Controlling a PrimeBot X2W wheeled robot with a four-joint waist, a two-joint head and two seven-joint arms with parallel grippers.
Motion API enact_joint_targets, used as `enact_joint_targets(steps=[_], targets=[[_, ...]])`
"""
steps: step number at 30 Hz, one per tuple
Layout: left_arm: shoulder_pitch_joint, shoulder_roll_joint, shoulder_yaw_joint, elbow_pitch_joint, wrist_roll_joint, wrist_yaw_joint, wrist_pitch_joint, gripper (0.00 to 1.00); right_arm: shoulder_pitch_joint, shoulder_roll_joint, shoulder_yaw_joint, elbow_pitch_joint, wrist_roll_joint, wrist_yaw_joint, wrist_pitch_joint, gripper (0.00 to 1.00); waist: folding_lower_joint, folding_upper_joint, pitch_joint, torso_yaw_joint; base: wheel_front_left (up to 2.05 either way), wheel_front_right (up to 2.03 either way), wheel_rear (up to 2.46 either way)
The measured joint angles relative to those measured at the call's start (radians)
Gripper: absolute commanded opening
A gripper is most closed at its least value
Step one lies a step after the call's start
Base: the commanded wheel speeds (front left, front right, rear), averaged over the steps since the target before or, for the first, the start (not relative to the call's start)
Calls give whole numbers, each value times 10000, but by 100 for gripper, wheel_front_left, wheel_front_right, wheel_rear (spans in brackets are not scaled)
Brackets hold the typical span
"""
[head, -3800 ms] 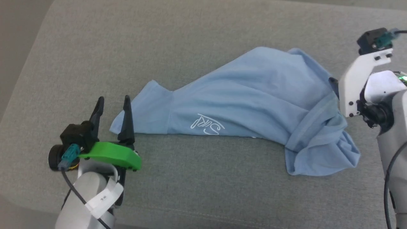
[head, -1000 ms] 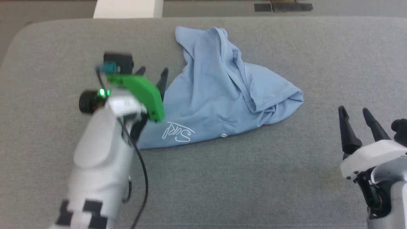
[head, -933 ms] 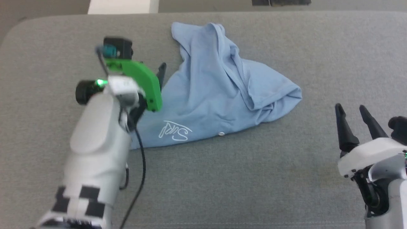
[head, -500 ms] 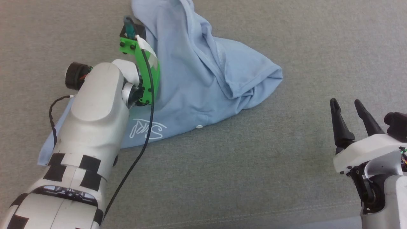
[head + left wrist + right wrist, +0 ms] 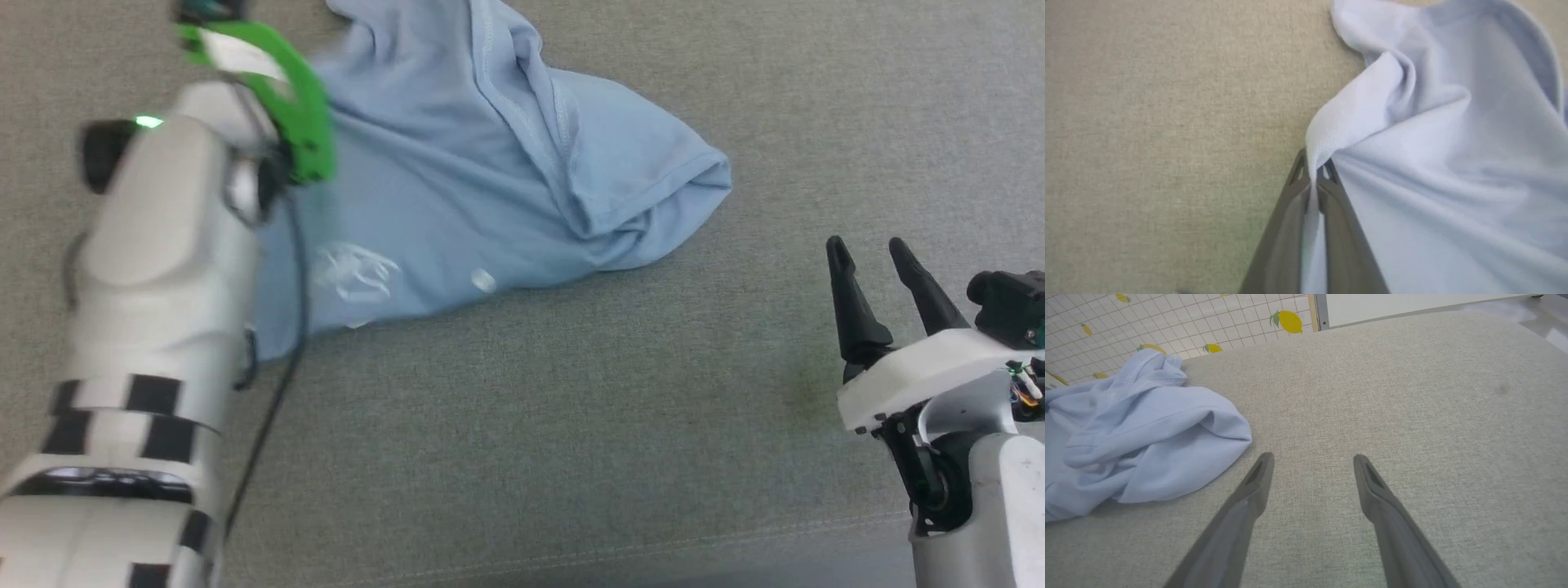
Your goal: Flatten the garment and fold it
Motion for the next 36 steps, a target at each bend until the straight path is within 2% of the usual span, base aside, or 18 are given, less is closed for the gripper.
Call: enact_joint_targets(steps=[7,9,11,12,13,17,21,23,26,29,36], targets=[[-71,1131,1147,-134,-199,1014,-1189,0,-21,6,182,0,-23,0,4,100,0,0,17,20,0,0,0],[204,1361,1239,-61,-245,1093,-1087,0,-21,2,209,-2,-36,0,8,100,0,0,37,56,0,0,0],[601,1289,1312,-13,-504,1089,-976,0,-21,-8,198,-12,-40,0,19,100,0,0,50,133,0,0,0],[796,1185,1375,-36,-662,1057,-1018,36,-21,-21,203,-17,-54,0,23,100,0,0,60,190,0,0,0],[904,1106,1392,-88,-731,978,-1081,100,-21,-33,211,-21,-75,0,59,100,0,0,63,239,0,0,0],[961,888,1647,-771,-1262,295,-2132,100,-34,-111,290,-42,-92,0,192,100,0,0,32,500,0,0,0],[1114,999,1643,-1801,-1250,-493,-4050,100,-162,-230,456,-15,-96,0,447,100,0,0,-139,739,0,0,0],[1447,1037,1638,-2293,-1151,-698,-5122,100,-236,-297,571,13,-107,0,623,100,0,0,-252,850,0,0,0],[2391,1055,1572,-2913,-922,-786,-6604,100,-397,-430,817,107,-107,0,1022,100,0,0,-451,1054,0,0,0],[3481,1018,1519,-3315,-658,-713,-7469,100,-670,-663,1285,244,-151,0,1578,100,0,0,-661,1230,0,0,0],[5690,744,1415,-4107,-420,-303,-8004,100,-1919,-1126,2706,1011,-418,0,3047,100,0,0,-1140,1535,0,0,0]])
